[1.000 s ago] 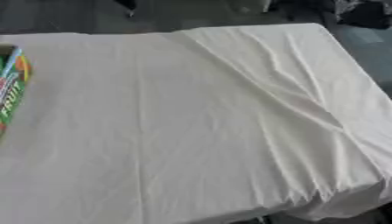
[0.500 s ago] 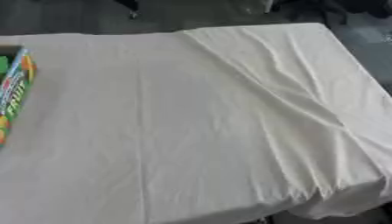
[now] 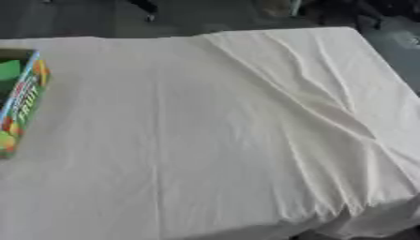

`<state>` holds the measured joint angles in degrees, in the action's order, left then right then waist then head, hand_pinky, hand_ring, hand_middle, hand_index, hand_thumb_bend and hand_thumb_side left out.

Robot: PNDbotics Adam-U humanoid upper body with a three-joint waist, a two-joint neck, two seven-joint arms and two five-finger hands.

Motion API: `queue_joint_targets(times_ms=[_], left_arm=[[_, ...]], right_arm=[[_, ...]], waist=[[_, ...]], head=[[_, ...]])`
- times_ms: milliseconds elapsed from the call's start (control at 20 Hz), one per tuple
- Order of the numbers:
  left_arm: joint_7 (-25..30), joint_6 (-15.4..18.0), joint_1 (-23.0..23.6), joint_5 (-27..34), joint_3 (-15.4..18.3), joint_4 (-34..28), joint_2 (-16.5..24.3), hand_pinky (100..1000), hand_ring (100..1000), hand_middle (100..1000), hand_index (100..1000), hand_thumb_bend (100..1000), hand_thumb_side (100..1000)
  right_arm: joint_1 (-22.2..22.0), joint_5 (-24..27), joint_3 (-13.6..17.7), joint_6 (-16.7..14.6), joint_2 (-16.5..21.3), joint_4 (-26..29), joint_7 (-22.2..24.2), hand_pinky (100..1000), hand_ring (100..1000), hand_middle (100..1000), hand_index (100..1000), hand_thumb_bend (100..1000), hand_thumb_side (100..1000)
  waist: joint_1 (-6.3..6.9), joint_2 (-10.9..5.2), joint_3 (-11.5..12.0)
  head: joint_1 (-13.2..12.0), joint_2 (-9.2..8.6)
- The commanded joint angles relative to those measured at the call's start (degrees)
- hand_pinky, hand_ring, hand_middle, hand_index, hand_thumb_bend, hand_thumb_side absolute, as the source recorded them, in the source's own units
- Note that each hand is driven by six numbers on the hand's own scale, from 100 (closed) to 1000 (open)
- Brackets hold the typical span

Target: Pick up the objects with one hand, pass them to the other hand, and then place them into the box on the other side of the table.

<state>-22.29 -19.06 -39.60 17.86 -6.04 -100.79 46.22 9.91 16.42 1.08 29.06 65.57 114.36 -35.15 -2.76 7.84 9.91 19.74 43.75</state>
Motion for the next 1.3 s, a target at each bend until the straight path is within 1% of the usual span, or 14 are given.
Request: queue_joint_targets(times_ms=[50,350,500,650,850,900,950,1100,1300], left_arm=[[1.9,-0.4,-2.0,1.7,-0.4,0.6,3.4,882,774,717,814,100,718],[5.0,-0.6,-4.2,3.5,-1.6,2.7,6.0,879,774,717,815,100,719],[6.5,-0.7,-5.0,3.7,-2.3,3.0,6.9,878,774,718,814,100,720],[7.5,-0.8,-6.0,3.8,-2.8,3.4,7.3,877,774,718,815,100,717],[8.5,-0.7,-7.3,4.1,-3.4,3.8,7.2,876,774,718,815,100,716],[8.8,-0.7,-7.8,4.1,-3.6,3.8,7.2,875,774,718,815,100,715],[9.1,-0.7,-8.2,4.1,-3.7,3.8,7.1,875,774,719,815,100,714],[10.2,-0.9,-9.9,4.3,-4.4,3.5,6.9,874,775,719,815,100,713],[12.0,-1.6,-12.2,4.1,-5.9,3.4,6.4,871,776,722,816,100,713]], right_arm=[[1.4,-0.6,-0.8,12.3,0.3,0.2,-13.6,628,510,449,552,100,427],[3.3,-1.1,-3.3,11.0,-1.5,0.2,-14.1,611,504,446,549,100,444],[3.8,-1.5,-5.1,10.2,-3.2,0.2,-14.8,611,502,444,548,100,445],[4.1,-1.9,-7.0,8.9,-4.4,0.2,-16.0,621,501,442,546,100,450],[4.3,-1.9,-8.9,7.5,-5.4,0.2,-16.8,631,499,440,545,100,448],[4.5,-1.9,-9.3,7.4,-5.7,0.2,-16.8,630,498,438,544,100,396],[4.6,-1.8,-9.7,7.3,-5.8,0.2,-16.8,628,497,439,543,100,447],[5.3,-2.0,-10.8,7.5,-6.2,0.2,-16.8,627,497,438,542,100,441],[5.6,-1.7,-12.2,8.8,-6.7,0.2,-16.8,627,497,438,543,100,434]], waist=[[0.08,-1.34,0.1],[-0.05,-1.62,0.3],[-0.1,-1.71,0.4],[-0.13,-1.75,0.7],[0.06,-1.62,1.7],[0.18,-1.52,2.1],[0.29,-1.4,2.6],[0.63,-0.97,4.1],[0.98,-0.72,5.7]], head=[[-0.3,0.37],[-0.6,0.37],[-0.6,0.37],[-0.9,0.37],[-2.0,0.36],[-1.9,0.26],[-1.7,0.1],[0.1,-0.42],[2.1,-0.52]])
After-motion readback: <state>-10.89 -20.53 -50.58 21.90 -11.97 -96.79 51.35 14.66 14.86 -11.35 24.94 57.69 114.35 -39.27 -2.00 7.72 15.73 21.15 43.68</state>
